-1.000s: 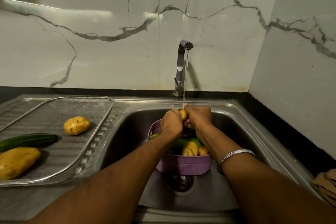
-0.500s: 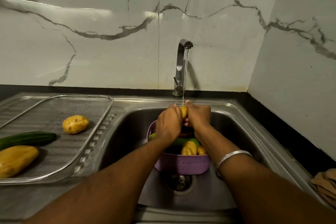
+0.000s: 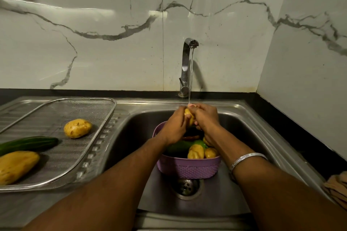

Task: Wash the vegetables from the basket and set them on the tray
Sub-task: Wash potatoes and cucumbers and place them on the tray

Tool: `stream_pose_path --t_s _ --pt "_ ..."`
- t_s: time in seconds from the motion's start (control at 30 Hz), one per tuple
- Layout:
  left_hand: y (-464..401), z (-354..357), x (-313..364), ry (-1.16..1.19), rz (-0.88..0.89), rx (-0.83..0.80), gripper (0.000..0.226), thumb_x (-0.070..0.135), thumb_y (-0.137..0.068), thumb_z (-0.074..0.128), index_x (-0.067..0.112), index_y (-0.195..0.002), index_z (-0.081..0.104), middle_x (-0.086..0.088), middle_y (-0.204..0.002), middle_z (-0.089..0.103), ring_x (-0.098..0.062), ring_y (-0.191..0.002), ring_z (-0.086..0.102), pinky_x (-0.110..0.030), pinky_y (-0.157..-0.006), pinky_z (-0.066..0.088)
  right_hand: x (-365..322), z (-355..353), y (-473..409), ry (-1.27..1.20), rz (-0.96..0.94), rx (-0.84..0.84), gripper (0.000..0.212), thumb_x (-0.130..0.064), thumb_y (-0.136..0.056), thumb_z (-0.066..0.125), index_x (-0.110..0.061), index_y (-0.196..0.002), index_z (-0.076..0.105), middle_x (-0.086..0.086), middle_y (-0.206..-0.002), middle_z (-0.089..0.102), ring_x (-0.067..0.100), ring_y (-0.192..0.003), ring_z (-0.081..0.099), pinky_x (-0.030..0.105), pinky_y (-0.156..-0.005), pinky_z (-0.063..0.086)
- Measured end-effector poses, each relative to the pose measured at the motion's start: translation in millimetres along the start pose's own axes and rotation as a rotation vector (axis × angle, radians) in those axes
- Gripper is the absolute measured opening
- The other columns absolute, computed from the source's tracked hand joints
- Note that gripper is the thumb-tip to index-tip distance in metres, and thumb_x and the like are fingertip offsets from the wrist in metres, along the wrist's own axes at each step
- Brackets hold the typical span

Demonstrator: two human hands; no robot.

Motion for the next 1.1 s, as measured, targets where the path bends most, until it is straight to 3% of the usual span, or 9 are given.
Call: stream_pose_path --t_s 0.07,0.2,0.43,0.7,0.83,0.93,1.1 --pt "1 0 -7 0.083 -0.057 0.003 0.034 0.029 -0.108 0.04 0.017 -0.14 0.042 -0.001 -0.123 0.059 -0.011 -0.109 0.06 -0.015 -0.089 0.048 0 1 1 -0.014 -0.016 -0.043 0.016 -0.028 -0.097 0.068 -0.019 -0.108 0.075 0.007 -0.079 0.07 0.008 -0.052 0.053 0.021 -0.044 0.042" --pt "3 -1 -14 0.273 -0.218 0.029 0.036 0.018 -0.107 0.042 0.022 -0.143 0.044 -0.007 -0.129 0.061 -0.024 -0.12 0.06 -0.047 -0.107 0.048 -2 4 4 -0.073 0.036 -0.17 0.019 -0.023 -0.101 0.063 -0.02 -0.117 0.073 0.008 -0.073 0.068 0.008 -0.049 0.053 0.021 -0.046 0.047" --pt "1 -3 -10 0.224 -0.147 0.017 0.04 0.013 -0.103 0.053 0.017 -0.142 0.05 -0.004 -0.133 0.06 -0.015 -0.121 0.059 -0.035 -0.105 0.05 -7 -4 7 -0.173 0.106 -0.018 0.009 -0.02 -0.093 0.073 -0.012 -0.096 0.075 0.007 -0.061 0.066 0.009 -0.042 0.055 0.018 -0.039 0.044" --pt "1 -9 -27 0.273 -0.217 0.084 0.039 0.014 -0.091 0.074 0.014 -0.129 0.066 -0.004 -0.116 0.073 -0.018 -0.109 0.07 -0.045 -0.099 0.056 -8 -1 1 -0.11 0.116 -0.152 0.014 -0.008 -0.1 0.06 -0.006 -0.105 0.073 0.015 -0.077 0.069 0.011 -0.05 0.06 0.019 -0.042 0.05" --pt "2 -3 -19 0.296 -0.216 0.05 0.041 0.014 -0.09 0.074 0.012 -0.131 0.065 -0.004 -0.116 0.074 -0.019 -0.108 0.071 -0.046 -0.095 0.058 0 -4 -4 0.016 0.04 -0.013 0.015 -0.015 -0.093 0.069 -0.003 -0.09 0.077 0.009 -0.058 0.066 0.009 -0.036 0.053 0.021 -0.04 0.044" --pt "0 -1 -15 0.298 -0.216 0.043 0.04 0.016 -0.09 0.074 0.014 -0.13 0.066 -0.002 -0.115 0.074 -0.016 -0.105 0.071 -0.04 -0.091 0.06 4 -6 -7 0.036 -0.012 0.059 0.017 -0.024 -0.09 0.075 -0.008 -0.084 0.078 0.009 -0.066 0.071 0.008 -0.039 0.055 0.023 -0.043 0.044" --pt "0 -4 -20 0.383 -0.297 0.097 0.029 0.013 -0.092 0.072 0.011 -0.121 0.071 -0.008 -0.107 0.076 -0.025 -0.099 0.074 -0.049 -0.087 0.061 1 -1 -7 0.071 -0.02 -0.083 0.01 -0.016 -0.095 0.069 -0.01 -0.092 0.076 0.005 -0.061 0.064 0.004 -0.037 0.049 0.019 -0.038 0.043"
Point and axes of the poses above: each hand's wrist, its own y-axis away from the middle knuckle, its own z-axis out of the palm, x = y × z, the point moved 2 cm from there along -y, towards the middle knuckle
